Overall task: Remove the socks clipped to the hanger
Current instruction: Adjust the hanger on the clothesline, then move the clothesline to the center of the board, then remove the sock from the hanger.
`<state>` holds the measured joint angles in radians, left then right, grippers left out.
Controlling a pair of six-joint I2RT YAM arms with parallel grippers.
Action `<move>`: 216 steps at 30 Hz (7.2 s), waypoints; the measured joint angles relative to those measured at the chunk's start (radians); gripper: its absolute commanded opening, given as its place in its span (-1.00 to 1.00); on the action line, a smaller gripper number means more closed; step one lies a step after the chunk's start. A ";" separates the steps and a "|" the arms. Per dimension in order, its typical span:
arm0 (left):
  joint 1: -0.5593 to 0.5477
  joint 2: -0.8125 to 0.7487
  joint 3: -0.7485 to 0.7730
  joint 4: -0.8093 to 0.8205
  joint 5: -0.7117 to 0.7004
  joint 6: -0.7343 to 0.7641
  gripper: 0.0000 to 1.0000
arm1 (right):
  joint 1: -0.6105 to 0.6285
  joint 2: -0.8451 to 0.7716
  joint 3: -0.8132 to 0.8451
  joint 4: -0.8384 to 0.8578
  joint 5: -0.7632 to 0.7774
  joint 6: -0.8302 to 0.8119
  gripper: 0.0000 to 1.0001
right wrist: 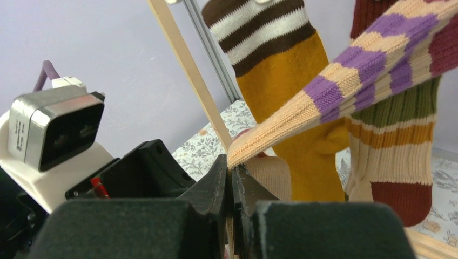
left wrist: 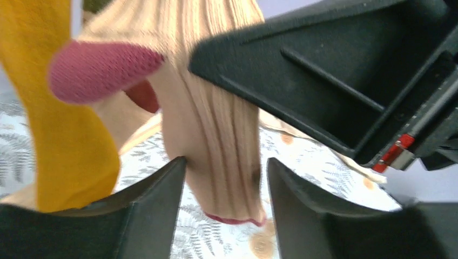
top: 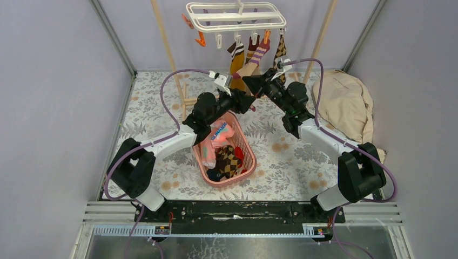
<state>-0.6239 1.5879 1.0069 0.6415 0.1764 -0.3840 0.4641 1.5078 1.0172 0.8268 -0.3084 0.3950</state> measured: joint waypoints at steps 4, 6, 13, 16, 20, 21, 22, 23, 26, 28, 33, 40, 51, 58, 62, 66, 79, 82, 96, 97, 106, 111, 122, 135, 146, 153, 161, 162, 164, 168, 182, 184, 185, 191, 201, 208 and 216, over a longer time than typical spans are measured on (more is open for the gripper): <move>0.000 0.006 0.000 0.014 -0.055 -0.001 -0.50 | 0.000 -0.001 0.000 -0.040 0.000 0.002 -1.00; 0.000 0.006 0.000 0.015 -0.071 -0.008 -0.96 | 0.000 -0.001 0.000 -0.059 0.000 0.002 -1.00; 0.000 0.006 0.001 0.005 -0.102 -0.007 -1.00 | 0.000 -0.001 0.003 -0.113 0.000 0.000 -0.91; 0.000 0.006 0.002 -0.007 -0.106 -0.006 -1.00 | 0.000 -0.001 0.018 -0.148 0.001 -0.008 -0.61; 0.000 0.006 0.008 -0.020 -0.108 -0.002 -1.00 | -0.005 -0.002 0.036 -0.199 0.002 -0.019 -0.11; 0.000 0.006 0.009 -0.022 -0.109 0.000 -1.00 | -0.010 -0.002 0.041 -0.218 0.003 -0.026 -0.09; 0.000 0.006 0.010 -0.026 -0.110 0.002 -1.00 | -0.015 -0.003 0.042 -0.230 0.004 -0.027 -0.07; 0.000 0.006 0.011 -0.031 -0.110 0.003 -1.00 | -0.024 -0.008 0.042 -0.251 0.004 -0.029 -0.05; 0.005 0.006 0.015 -0.053 -0.112 0.008 -1.00 | -0.077 -0.042 0.042 -0.329 0.007 -0.033 -0.03; 0.014 0.006 0.019 -0.072 -0.111 0.011 -1.00 | -0.125 -0.077 0.041 -0.377 0.013 -0.040 -0.01; 0.061 0.006 0.023 -0.084 -0.105 0.011 -1.00 | -0.237 -0.155 0.050 -0.528 0.074 -0.087 -0.03; 0.084 0.006 0.046 -0.124 -0.082 0.011 -1.00 | -0.328 0.048 0.182 -0.734 0.212 -0.179 -0.04; 0.083 0.006 0.064 -0.136 -0.042 0.010 -1.00 | -0.372 0.463 0.432 -0.961 0.398 -0.311 -0.03; 0.087 0.006 0.075 -0.140 -0.026 0.010 -1.00 | -0.415 0.487 0.461 -0.970 0.427 -0.353 -0.04; 0.090 0.006 0.078 -0.143 -0.019 0.010 -1.00 | -0.436 0.496 0.461 -0.979 0.433 -0.365 -0.04; 0.093 0.006 0.079 -0.144 -0.015 0.010 -1.00 | -0.451 0.517 0.461 -0.982 0.428 -0.371 -0.04; 0.094 0.006 0.094 -0.176 0.002 0.010 -1.00 | -0.473 0.579 0.463 -1.009 0.404 -0.374 -0.13; 0.094 0.006 0.094 -0.181 0.006 0.009 -1.00 | -0.479 0.579 0.463 -1.009 0.399 -0.371 -0.11; 0.094 0.006 0.095 -0.187 0.014 0.008 -1.00 | -0.491 0.584 0.410 -1.004 0.396 -0.344 -0.36; 0.094 0.006 0.095 -0.187 0.015 0.008 -1.00 | -0.491 0.589 0.419 -1.010 0.394 -0.345 -0.46; 0.094 0.000 0.094 -0.197 0.016 0.001 -1.00 | -0.493 0.576 0.393 -0.989 0.356 -0.364 -0.81; 0.093 -0.051 0.071 -0.224 0.002 -0.007 -1.00 | -0.493 0.517 0.307 -0.966 0.341 -0.348 -0.86; 0.043 -0.206 -0.015 -0.278 -0.055 -0.008 -1.00 | -0.472 0.350 0.090 -0.957 0.335 -0.307 -0.87; -0.024 -0.408 -0.128 -0.363 -0.134 -0.011 -1.00 | -0.328 0.114 -0.100 -1.051 0.401 -0.220 -0.88; -0.085 -0.458 -0.146 -0.410 -0.191 -0.010 -1.00 | -0.254 -0.033 -0.232 -1.050 0.432 -0.144 -0.88; -0.129 -0.457 -0.168 -0.415 -0.227 -0.010 -1.00 | -0.254 0.040 -0.245 -0.975 0.448 -0.144 -0.80; -0.174 -0.451 -0.185 -0.418 -0.262 -0.010 -1.00 | -0.253 0.084 -0.224 -0.941 0.452 -0.156 -0.17; -0.179 -0.451 -0.189 -0.418 -0.268 -0.010 -1.00 | -0.253 0.090 -0.218 -0.940 0.449 -0.159 -0.01; -0.190 -0.455 -0.196 -0.419 -0.280 -0.010 -1.00 | -0.253 0.094 -0.214 -0.932 0.439 -0.164 0.22; -0.206 -0.472 -0.213 -0.422 -0.302 -0.010 -1.00 | -0.248 0.091 -0.214 -0.920 0.421 -0.166 0.60; -0.208 -0.419 -0.177 -0.426 -0.343 0.043 -1.00 | -0.230 -0.227 -0.317 -0.899 0.473 -0.151 0.89; -0.208 -0.410 -0.171 -0.425 -0.343 0.048 -1.00 | -0.230 -0.284 -0.338 -0.890 0.483 -0.147 0.85; -0.208 -0.407 -0.171 -0.425 -0.343 0.051 -1.00 | -0.230 -0.317 -0.350 -0.887 0.483 -0.145 0.84; -0.208 -0.399 -0.171 -0.422 -0.343 0.066 -1.00 | -0.230 -0.502 -0.400 -0.838 0.385 -0.105 0.68; -0.208 -0.422 -0.183 -0.407 -0.343 0.089 -1.00 | -0.163 -0.588 -0.385 -0.638 0.149 0.030 0.51; -0.200 -0.421 -0.184 -0.406 -0.332 0.102 -1.00 | -0.150 -0.468 -0.225 -0.487 0.089 0.075 0.53; -0.173 -0.422 -0.184 -0.409 -0.288 0.104 -1.00 | -0.150 -0.243 -0.080 -0.214 0.057 0.126 0.42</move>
<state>-0.7971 1.1664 0.8227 0.2321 -0.1116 -0.2802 0.3145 1.2644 0.9367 0.6128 -0.2512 0.5213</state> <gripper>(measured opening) 0.014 0.726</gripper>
